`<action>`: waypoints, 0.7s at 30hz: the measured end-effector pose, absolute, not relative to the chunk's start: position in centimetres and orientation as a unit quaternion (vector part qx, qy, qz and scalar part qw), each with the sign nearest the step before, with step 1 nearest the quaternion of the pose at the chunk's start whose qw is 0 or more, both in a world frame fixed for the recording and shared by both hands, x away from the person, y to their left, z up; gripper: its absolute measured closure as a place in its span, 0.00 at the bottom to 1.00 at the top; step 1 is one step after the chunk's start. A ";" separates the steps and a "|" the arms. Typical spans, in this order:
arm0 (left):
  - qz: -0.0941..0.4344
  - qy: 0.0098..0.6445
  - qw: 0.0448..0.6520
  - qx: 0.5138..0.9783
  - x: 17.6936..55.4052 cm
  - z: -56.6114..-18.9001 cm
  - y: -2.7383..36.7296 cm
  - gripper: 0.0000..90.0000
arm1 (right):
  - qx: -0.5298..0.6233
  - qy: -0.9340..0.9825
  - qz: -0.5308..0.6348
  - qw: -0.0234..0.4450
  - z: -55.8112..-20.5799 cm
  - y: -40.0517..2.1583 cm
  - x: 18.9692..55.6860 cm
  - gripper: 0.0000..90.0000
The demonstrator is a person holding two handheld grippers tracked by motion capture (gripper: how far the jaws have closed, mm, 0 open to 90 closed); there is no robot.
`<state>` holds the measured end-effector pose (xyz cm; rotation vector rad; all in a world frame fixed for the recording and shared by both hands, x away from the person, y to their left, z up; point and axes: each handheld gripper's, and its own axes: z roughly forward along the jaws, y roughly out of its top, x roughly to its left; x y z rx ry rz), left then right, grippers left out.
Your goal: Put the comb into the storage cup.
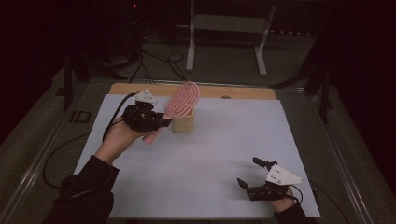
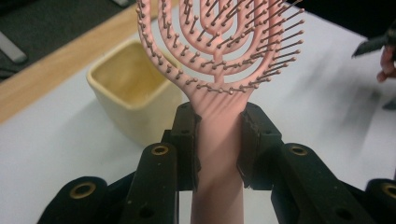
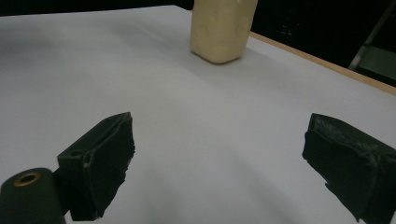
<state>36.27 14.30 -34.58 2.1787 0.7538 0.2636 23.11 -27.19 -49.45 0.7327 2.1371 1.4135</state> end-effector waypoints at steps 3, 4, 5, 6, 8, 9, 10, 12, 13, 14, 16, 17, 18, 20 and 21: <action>0.107 0.302 0.412 0.853 36.9 -34.2 13.8 0.78 | 0.267 0.779 0.516 0.236 -49.4 -27.2 23.1 0.09; 0.109 0.300 0.415 0.852 37.1 -34.1 13.6 0.78 | 0.267 0.779 0.516 0.237 -49.4 -27.2 23.1 0.09; 0.116 0.300 0.419 0.849 37.2 -34.0 13.4 0.78 | 0.267 0.779 0.516 0.237 -49.4 -27.2 23.1 0.09; 0.117 0.302 0.424 0.846 37.4 -33.8 13.3 0.78 | 0.267 0.779 0.516 0.236 -49.4 -27.2 23.1 0.09; 0.118 0.305 0.430 0.841 37.8 -33.6 13.0 0.78 | 0.267 0.779 0.516 0.236 -49.4 -27.2 23.1 0.09; 0.115 0.307 0.432 0.840 38.0 -33.5 12.9 0.78 | 0.267 0.779 0.516 0.236 -49.4 -27.2 23.1 0.09; 0.121 0.300 0.437 0.840 38.2 -33.4 12.7 0.78 | 0.267 0.779 0.516 0.236 -49.4 -27.2 23.1 0.09; 0.124 0.294 0.445 0.837 38.5 -33.4 12.3 0.78 | 0.266 0.780 0.516 0.235 -49.4 -27.2 23.1 0.09; 0.127 0.291 0.452 0.834 38.6 -33.4 12.2 0.78 | 0.266 0.779 0.516 0.236 -49.5 -27.2 23.1 0.09; 0.127 0.290 0.456 0.832 38.8 -33.4 12.0 0.78 | 0.266 0.779 0.516 0.235 -49.5 -27.2 23.1 0.09; 0.134 0.290 0.465 0.826 39.2 -33.3 11.8 0.78 | 0.266 0.779 0.517 0.236 -49.5 -27.2 23.1 0.09; 0.130 0.290 0.471 0.823 39.4 -33.3 11.7 0.78 | 0.266 0.779 0.516 0.236 -49.5 -27.2 23.1 0.09; 0.134 0.293 0.479 0.817 39.6 -33.2 11.5 0.78 | 0.265 0.780 0.516 0.236 -49.4 -27.2 23.1 0.09; 0.133 0.293 0.489 0.811 39.9 -33.1 11.5 0.78 | 0.265 0.779 0.516 0.236 -49.4 -27.2 23.1 0.09; 0.132 0.293 0.494 0.808 40.1 -33.1 11.4 0.78 | 0.265 0.779 0.517 0.235 -49.4 -27.2 23.1 0.09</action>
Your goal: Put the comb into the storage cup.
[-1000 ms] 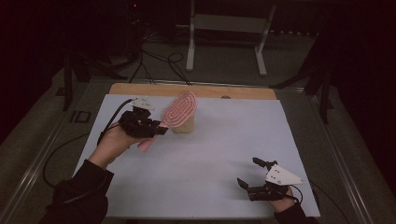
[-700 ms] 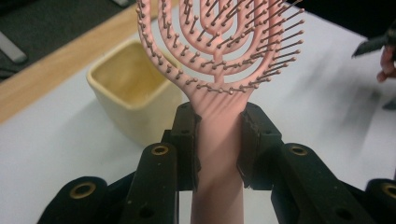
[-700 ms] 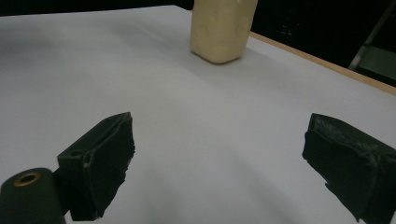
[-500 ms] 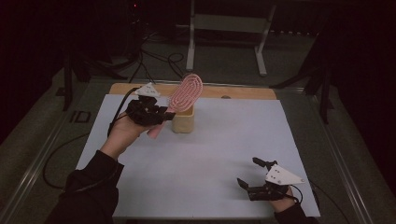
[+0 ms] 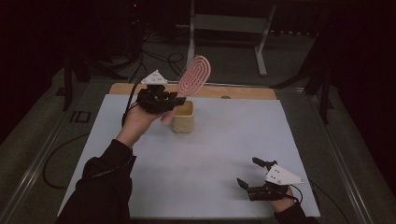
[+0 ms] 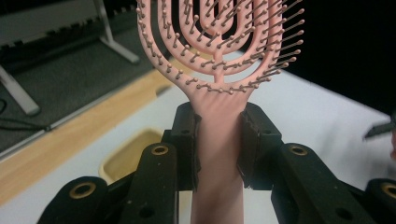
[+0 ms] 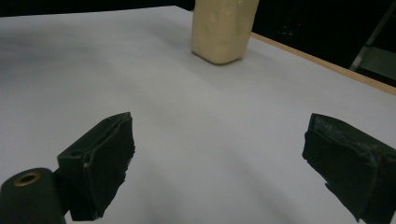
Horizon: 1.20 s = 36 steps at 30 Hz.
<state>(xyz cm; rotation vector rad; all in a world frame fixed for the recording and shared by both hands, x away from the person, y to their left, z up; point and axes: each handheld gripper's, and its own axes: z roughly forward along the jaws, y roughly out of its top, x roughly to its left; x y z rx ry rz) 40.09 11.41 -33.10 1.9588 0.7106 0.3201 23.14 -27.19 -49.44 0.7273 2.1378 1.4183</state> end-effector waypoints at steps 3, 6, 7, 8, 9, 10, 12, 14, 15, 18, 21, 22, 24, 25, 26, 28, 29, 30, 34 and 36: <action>0.137 0.294 0.505 0.800 40.6 -33.0 11.1 0.78 | 0.265 0.779 0.517 0.235 -49.4 -27.2 23.1 0.09; 0.140 0.296 0.515 0.792 41.1 -33.0 10.9 0.78 | 0.265 0.779 0.517 0.235 -49.4 -27.2 23.1 0.09; 0.142 0.294 0.519 0.790 41.2 -33.1 10.9 0.78 | 0.265 0.779 0.518 0.236 -49.4 -27.2 23.1 0.09; 0.145 0.298 0.520 0.787 41.4 -33.1 10.8 0.78 | 0.265 0.779 0.518 0.236 -49.4 -27.2 23.1 0.09; 0.139 0.298 0.525 0.785 41.6 -33.2 10.7 0.78 | 0.265 0.778 0.518 0.235 -49.4 -27.2 23.1 0.09; 0.141 0.298 0.529 0.782 41.8 -33.2 10.7 0.78 | 0.266 0.779 0.518 0.234 -49.4 -27.2 23.1 0.09; 0.141 0.298 0.540 0.774 42.2 -33.3 10.6 0.78 | 0.264 0.778 0.518 0.235 -49.5 -27.2 23.2 0.09; 0.146 0.299 0.553 0.764 42.5 -33.2 10.5 0.78 | 0.264 0.778 0.519 0.236 -49.4 -27.2 23.2 0.09; 0.144 0.300 0.561 0.758 42.7 -33.2 10.5 0.78 | 0.264 0.778 0.519 0.236 -49.4 -27.2 23.2 0.09; 0.144 0.303 0.576 0.746 43.3 -33.2 10.6 0.78 | 0.264 0.778 0.519 0.235 -49.4 -27.2 23.2 0.09; 0.145 0.306 0.588 0.735 43.9 -33.3 10.6 0.78 | 0.264 0.778 0.519 0.235 -49.4 -27.2 23.2 0.09; 0.149 0.305 0.591 0.732 44.0 -33.4 10.6 0.78 | 0.264 0.778 0.519 0.235 -49.5 -27.2 23.2 0.09; 0.146 0.305 0.601 0.724 44.4 -33.7 10.6 0.78 | 0.264 0.778 0.519 0.235 -49.5 -27.2 23.2 0.09; 0.148 0.306 0.604 0.721 44.5 -33.8 10.6 0.78 | 0.264 0.778 0.520 0.234 -49.5 -27.2 23.2 0.09; 0.148 0.303 0.610 0.717 44.7 -34.0 10.6 0.78 | 0.264 0.778 0.520 0.234 -49.4 -27.2 23.2 0.09; 0.146 0.305 0.619 0.709 45.0 -34.4 10.6 0.78 | 0.264 0.778 0.520 0.234 -49.4 -27.2 23.2 0.09; 0.146 0.305 0.619 0.709 45.0 -34.4 10.6 0.78 | 0.263 0.778 0.520 0.234 -49.5 -27.2 23.2 0.09; 0.149 0.307 0.627 0.701 45.3 -35.1 10.6 0.78 | 0.263 0.779 0.519 0.234 -49.5 -27.2 23.2 0.09; 0.155 0.298 0.639 0.692 45.6 -35.8 10.7 0.78 | 0.263 0.778 0.520 0.232 -49.5 -27.2 23.2 0.09; 0.163 0.297 0.645 0.685 45.9 -36.5 10.7 0.78 | 0.263 0.778 0.521 0.232 -49.5 -27.2 23.3 0.09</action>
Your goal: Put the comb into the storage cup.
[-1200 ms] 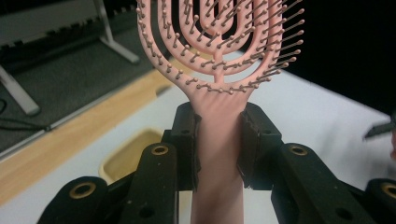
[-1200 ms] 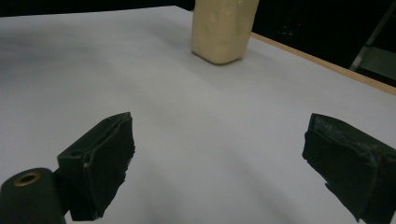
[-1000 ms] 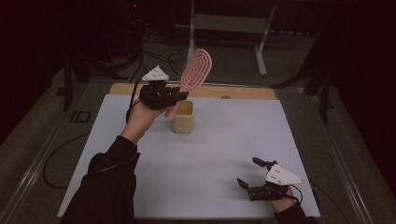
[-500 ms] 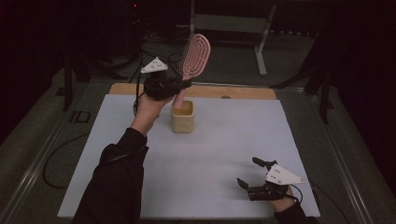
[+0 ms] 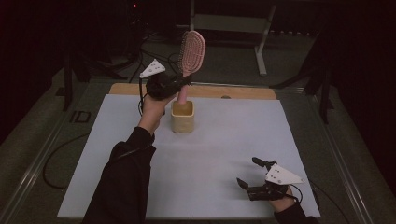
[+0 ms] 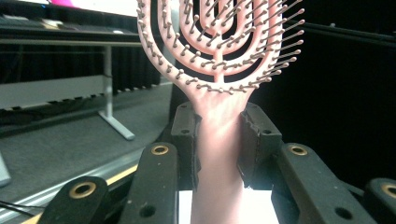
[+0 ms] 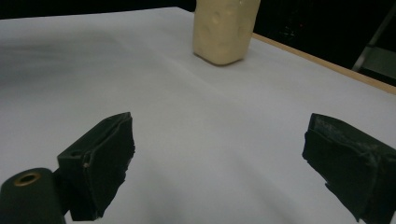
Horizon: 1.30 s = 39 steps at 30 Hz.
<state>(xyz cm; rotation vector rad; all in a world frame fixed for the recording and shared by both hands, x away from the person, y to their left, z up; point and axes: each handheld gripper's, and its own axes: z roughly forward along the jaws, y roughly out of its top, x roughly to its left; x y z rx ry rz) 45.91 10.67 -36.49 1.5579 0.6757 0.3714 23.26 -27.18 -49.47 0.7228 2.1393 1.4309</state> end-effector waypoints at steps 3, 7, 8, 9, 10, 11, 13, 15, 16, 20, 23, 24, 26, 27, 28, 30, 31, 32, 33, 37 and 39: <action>0.168 0.298 0.649 0.679 46.1 -37.0 10.7 0.78 | 0.263 0.778 0.521 0.232 -49.5 -27.2 23.3 0.09; 0.180 0.303 0.654 0.669 46.3 -38.3 10.8 0.78 | 0.264 0.778 0.521 0.230 -49.5 -27.2 23.3 0.09; 0.186 0.307 0.652 0.668 46.3 -38.5 10.8 0.78 | 0.264 0.778 0.521 0.230 -49.5 -27.2 23.3 0.09; 0.186 0.307 0.652 0.668 46.3 -38.5 10.8 0.78 | 0.264 0.778 0.521 0.230 -49.5 -27.2 23.3 0.09; 0.182 0.313 0.655 0.664 46.4 -39.0 10.9 0.78 | 0.263 0.779 0.521 0.230 -49.5 -27.2 23.3 0.09; 0.184 0.318 0.652 0.663 46.4 -39.2 10.9 0.78 | 0.263 0.779 0.521 0.230 -49.5 -27.1 23.3 0.09; 0.181 0.320 0.650 0.665 46.5 -39.8 10.9 0.78 | 0.263 0.779 0.521 0.231 -49.5 -27.1 23.3 0.09; 0.181 0.323 0.645 0.669 46.6 -40.3 10.9 0.78 | 0.262 0.779 0.521 0.230 -49.5 -27.1 23.3 0.09; 0.182 0.324 0.644 0.669 46.6 -40.6 10.8 0.78 | 0.262 0.779 0.521 0.230 -49.5 -27.1 23.3 0.09; 0.178 0.331 0.645 0.666 46.6 -41.5 10.8 0.78 | 0.261 0.779 0.521 0.230 -49.5 -27.1 23.3 0.09; 0.177 0.332 0.642 0.668 46.6 -42.2 10.7 0.78 | 0.260 0.780 0.521 0.230 -49.5 -27.1 23.3 0.09; 0.180 0.332 0.640 0.669 46.6 -42.5 10.7 0.78 | 0.261 0.780 0.521 0.229 -49.5 -27.0 23.3 0.09; 0.179 0.335 0.638 0.670 46.6 -42.9 10.6 0.78 | 0.261 0.780 0.521 0.227 -49.5 -27.0 23.2 0.09; 0.180 0.335 0.636 0.671 46.7 -43.0 10.5 0.78 | 0.261 0.781 0.520 0.227 -49.5 -27.0 23.2 0.09; 0.180 0.335 0.636 0.671 46.7 -43.0 10.5 0.78 | 0.261 0.781 0.520 0.227 -49.5 -27.0 23.2 0.09; 0.178 0.337 0.639 0.668 46.7 -43.5 10.5 0.78 | 0.261 0.781 0.521 0.227 -49.5 -27.0 23.2 0.09; 0.178 0.338 0.640 0.667 46.8 -43.6 10.4 0.78 | 0.261 0.781 0.521 0.227 -49.5 -27.0 23.2 0.09; 0.184 0.336 0.639 0.668 46.7 -43.8 10.4 0.78 | 0.261 0.781 0.521 0.227 -49.5 -27.0 23.3 0.09; 0.180 0.337 0.639 0.667 46.8 -44.0 10.4 0.78 | 0.260 0.781 0.521 0.227 -49.5 -27.0 23.3 0.09; 0.185 0.338 0.628 0.677 46.8 -44.6 10.2 0.78 | 0.260 0.780 0.522 0.227 -49.5 -27.0 23.2 0.09; 0.186 0.339 0.621 0.682 46.8 -44.7 10.1 0.78 | 0.261 0.780 0.522 0.226 -49.5 -27.0 23.2 0.09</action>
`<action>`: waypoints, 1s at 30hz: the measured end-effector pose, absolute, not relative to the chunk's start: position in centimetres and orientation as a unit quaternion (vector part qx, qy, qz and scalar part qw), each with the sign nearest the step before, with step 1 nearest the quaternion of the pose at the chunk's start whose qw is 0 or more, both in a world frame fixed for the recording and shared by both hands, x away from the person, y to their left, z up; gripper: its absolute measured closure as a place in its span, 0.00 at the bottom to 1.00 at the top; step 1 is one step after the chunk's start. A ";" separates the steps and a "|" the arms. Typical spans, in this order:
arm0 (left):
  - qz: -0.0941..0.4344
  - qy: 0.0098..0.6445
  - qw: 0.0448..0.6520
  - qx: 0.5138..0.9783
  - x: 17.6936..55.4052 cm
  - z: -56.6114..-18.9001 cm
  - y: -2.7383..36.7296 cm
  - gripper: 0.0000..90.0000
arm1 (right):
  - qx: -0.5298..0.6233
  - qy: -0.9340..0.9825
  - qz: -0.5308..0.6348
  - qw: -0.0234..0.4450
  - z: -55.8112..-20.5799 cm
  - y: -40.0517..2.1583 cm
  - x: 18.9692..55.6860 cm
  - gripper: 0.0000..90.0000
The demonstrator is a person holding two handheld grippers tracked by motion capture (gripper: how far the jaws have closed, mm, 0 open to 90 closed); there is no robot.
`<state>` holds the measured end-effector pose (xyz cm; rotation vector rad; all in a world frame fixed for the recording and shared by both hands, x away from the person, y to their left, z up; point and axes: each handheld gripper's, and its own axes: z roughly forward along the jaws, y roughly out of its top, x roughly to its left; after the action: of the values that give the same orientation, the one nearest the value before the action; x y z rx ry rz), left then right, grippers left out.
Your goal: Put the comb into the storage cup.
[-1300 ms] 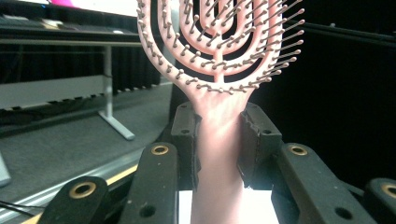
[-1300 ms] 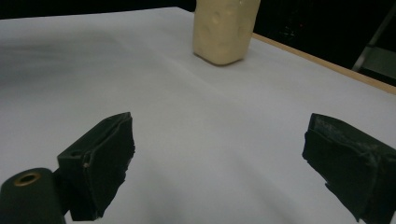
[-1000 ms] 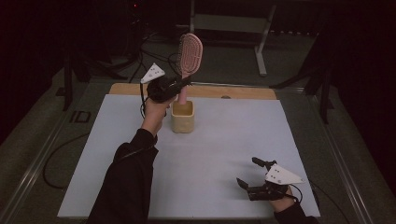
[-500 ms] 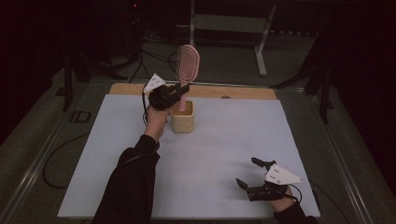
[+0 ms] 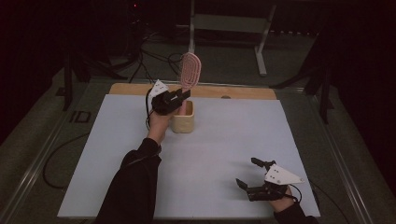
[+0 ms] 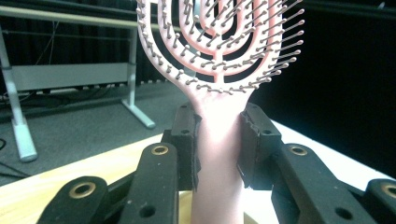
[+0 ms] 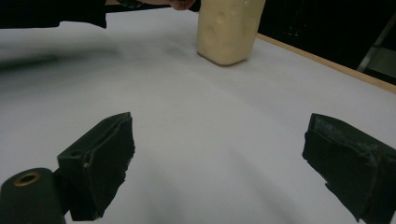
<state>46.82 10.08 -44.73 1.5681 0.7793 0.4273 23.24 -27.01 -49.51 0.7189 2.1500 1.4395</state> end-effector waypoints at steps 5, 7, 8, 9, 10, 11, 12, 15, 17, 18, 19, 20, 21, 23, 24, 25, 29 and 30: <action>0.185 0.341 0.608 0.692 46.9 -45.0 9.9 0.78 | 0.260 0.781 0.521 0.225 -49.5 -27.0 23.2 0.09; 0.185 0.338 0.601 0.700 46.9 -45.0 9.8 0.78 | 0.260 0.781 0.522 0.225 -49.5 -27.0 23.3 0.09; 0.187 0.336 0.597 0.704 46.9 -45.1 9.7 0.78 | 0.260 0.781 0.522 0.226 -49.5 -27.0 23.3 0.09; 0.186 0.335 0.592 0.709 46.9 -45.1 9.6 0.78 | 0.259 0.781 0.522 0.225 -49.5 -27.0 23.3 0.09; 0.185 0.334 0.590 0.711 46.9 -45.1 9.6 0.78 | 0.259 0.781 0.522 0.225 -49.5 -27.0 23.3 0.09; 0.186 0.334 0.587 0.714 46.9 -45.2 9.6 0.78 | 0.260 0.781 0.522 0.225 -49.5 -27.0 23.3 0.09; 0.183 0.337 0.584 0.716 46.9 -45.3 9.5 0.78 | 0.259 0.781 0.522 0.225 -49.5 -27.0 23.3 0.09; 0.185 0.339 0.570 0.725 46.9 -45.5 9.4 0.78 | 0.259 0.781 0.522 0.225 -49.5 -27.0 23.3 0.09; 0.183 0.340 0.566 0.728 46.9 -45.5 9.4 0.78 | 0.258 0.781 0.522 0.226 -49.5 -27.0 23.3 0.09; 0.182 0.340 0.565 0.729 46.9 -45.4 9.4 0.78 | 0.260 0.780 0.523 0.225 -49.5 -27.0 23.3 0.09; 0.182 0.341 0.564 0.730 46.9 -45.3 9.4 0.77 | 0.261 0.780 0.523 0.224 -49.5 -27.0 23.3 0.09; 0.182 0.341 0.564 0.730 46.9 -45.3 9.4 0.77 | 0.261 0.780 0.523 0.224 -49.5 -27.0 23.3 0.09; 0.170 0.355 0.562 0.728 47.0 -45.1 9.5 0.62 | 0.260 0.780 0.523 0.225 -49.5 -27.0 23.3 0.09; 0.167 0.364 0.557 0.728 47.1 -45.0 9.6 0.41 | 0.260 0.779 0.523 0.226 -49.5 -27.0 23.2 0.09; 0.158 0.364 0.556 0.731 47.1 -45.0 9.8 0.41 | 0.260 0.779 0.523 0.226 -49.5 -27.0 23.2 0.09; 0.160 0.358 0.556 0.732 47.0 -44.7 10.2 0.20 | 0.260 0.779 0.524 0.226 -49.5 -27.1 23.2 0.09; 0.147 0.352 0.551 0.742 47.0 -44.4 10.7 0.00 | 0.260 0.779 0.524 0.226 -49.5 -27.0 23.2 0.09; 0.143 0.349 0.550 0.745 47.0 -44.3 10.9 0.00 | 0.260 0.779 0.524 0.226 -49.5 -27.0 23.2 0.09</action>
<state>47.04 10.87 -44.35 1.7634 0.8265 0.3384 23.23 -27.04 -49.48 0.7171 2.1472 1.4440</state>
